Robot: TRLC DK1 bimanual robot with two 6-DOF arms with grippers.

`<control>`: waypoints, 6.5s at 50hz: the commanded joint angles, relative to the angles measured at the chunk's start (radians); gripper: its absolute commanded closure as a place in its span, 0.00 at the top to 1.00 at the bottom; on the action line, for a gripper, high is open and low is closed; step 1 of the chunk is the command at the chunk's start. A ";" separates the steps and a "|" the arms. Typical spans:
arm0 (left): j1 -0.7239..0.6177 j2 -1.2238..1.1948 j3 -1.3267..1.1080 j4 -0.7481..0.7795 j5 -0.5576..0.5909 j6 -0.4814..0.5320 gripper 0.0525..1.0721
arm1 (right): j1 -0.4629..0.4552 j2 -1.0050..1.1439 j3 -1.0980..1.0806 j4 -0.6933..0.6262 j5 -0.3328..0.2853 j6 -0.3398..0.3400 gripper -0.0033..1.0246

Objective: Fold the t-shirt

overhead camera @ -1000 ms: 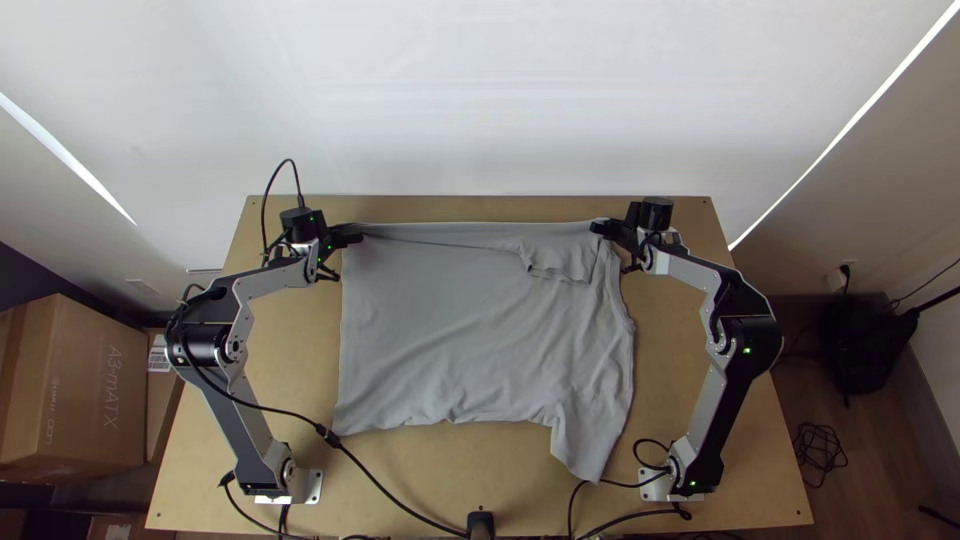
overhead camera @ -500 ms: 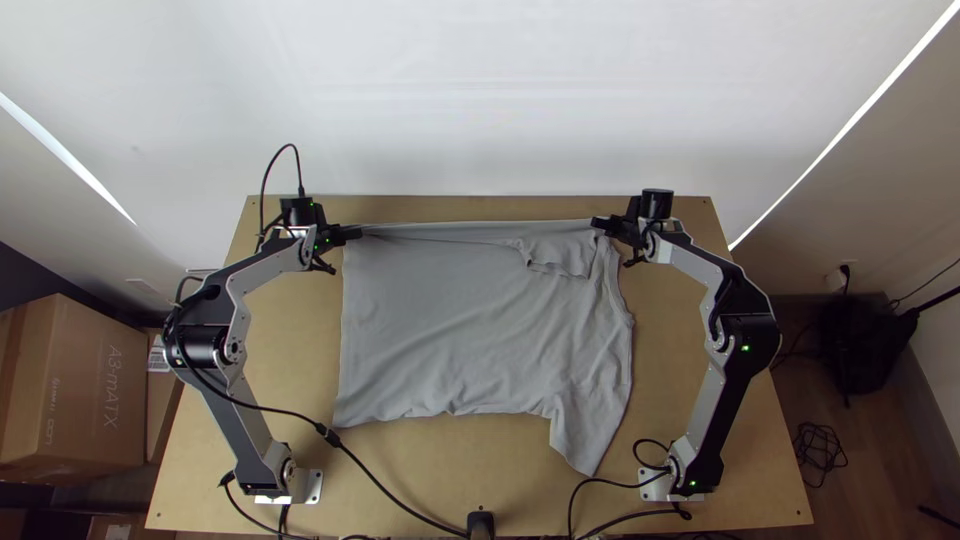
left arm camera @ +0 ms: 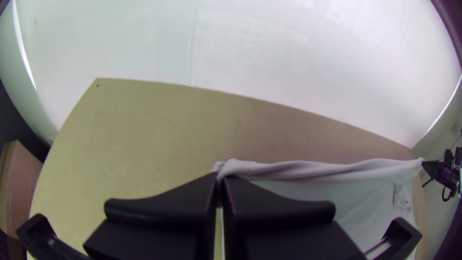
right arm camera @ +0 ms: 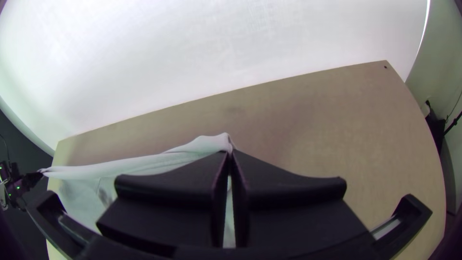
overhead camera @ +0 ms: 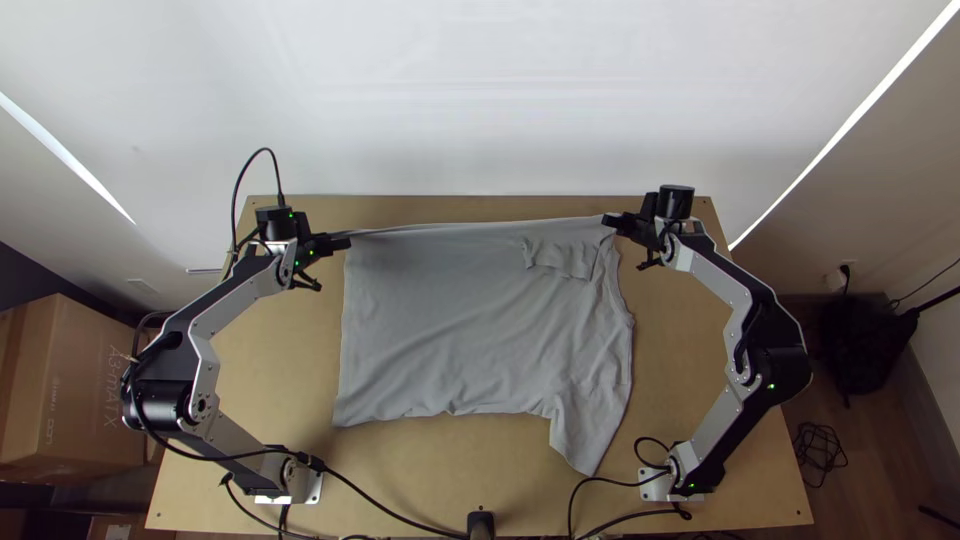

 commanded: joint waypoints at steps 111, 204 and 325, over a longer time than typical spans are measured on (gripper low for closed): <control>0.101 -0.684 -0.391 -0.091 -0.009 0.032 0.96 | 0.062 -0.938 -0.623 -0.946 -0.065 0.183 0.90; -0.049 -0.688 -0.382 -1.003 0.163 0.713 0.96 | 0.157 -0.694 -0.758 -0.837 -0.096 0.054 0.03; -0.075 -0.659 -0.479 -0.912 0.075 0.758 0.03 | -0.110 -0.700 -0.546 -0.940 -0.056 -0.129 0.03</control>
